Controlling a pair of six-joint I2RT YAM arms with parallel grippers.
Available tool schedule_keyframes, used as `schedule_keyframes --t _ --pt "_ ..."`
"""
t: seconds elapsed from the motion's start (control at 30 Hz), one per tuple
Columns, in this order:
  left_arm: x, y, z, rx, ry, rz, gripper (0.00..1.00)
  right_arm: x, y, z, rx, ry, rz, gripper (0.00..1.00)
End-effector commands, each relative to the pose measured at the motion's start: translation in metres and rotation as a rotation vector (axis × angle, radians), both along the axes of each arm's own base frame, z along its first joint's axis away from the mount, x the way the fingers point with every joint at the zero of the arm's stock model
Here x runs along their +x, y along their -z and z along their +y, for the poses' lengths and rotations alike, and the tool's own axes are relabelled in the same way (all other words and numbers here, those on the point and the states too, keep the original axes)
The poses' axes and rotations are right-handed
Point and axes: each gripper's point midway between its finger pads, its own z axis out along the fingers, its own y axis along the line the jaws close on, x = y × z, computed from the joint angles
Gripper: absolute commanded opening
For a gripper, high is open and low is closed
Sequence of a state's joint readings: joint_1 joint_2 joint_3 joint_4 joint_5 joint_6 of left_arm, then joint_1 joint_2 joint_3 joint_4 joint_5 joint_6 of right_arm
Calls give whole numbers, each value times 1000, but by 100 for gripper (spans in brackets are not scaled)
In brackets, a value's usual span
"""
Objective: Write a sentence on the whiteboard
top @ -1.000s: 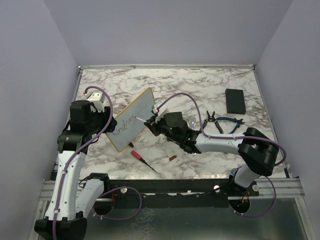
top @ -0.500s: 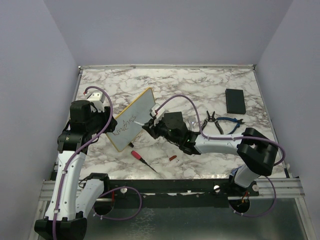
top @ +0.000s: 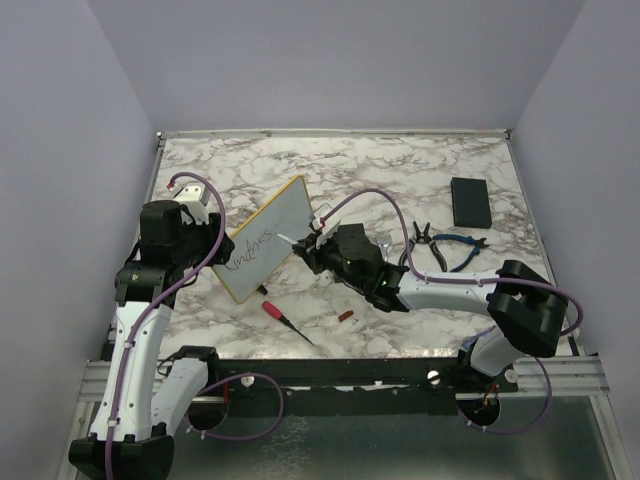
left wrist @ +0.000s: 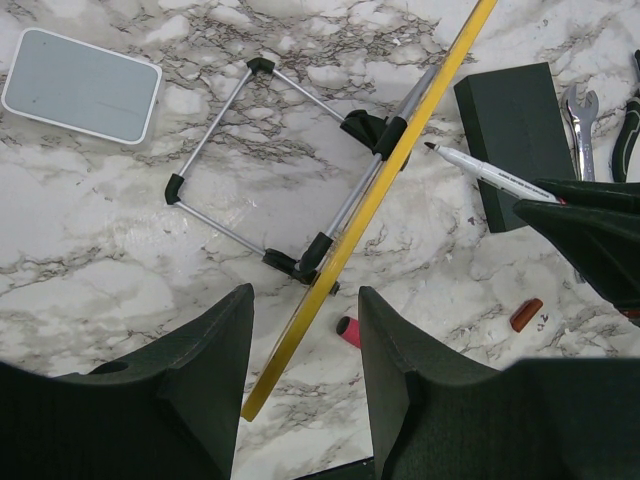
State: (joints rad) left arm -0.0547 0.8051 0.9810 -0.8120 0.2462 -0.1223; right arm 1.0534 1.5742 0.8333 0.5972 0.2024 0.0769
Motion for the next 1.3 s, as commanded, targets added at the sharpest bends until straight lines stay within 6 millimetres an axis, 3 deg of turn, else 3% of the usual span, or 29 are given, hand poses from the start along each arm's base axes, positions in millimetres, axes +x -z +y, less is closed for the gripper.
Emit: schedule_keyframes --t 0.0,0.53,1.27 --pt "-7 2 -5 -14 23 11 47 13 -24 2 38 49 -52 1" --pt "-8 2 -5 -14 25 11 47 23 -33 7 55 69 -74 1" --pt "-7 3 -5 -15 26 16 47 10 -14 24 11 -52 -55 1"
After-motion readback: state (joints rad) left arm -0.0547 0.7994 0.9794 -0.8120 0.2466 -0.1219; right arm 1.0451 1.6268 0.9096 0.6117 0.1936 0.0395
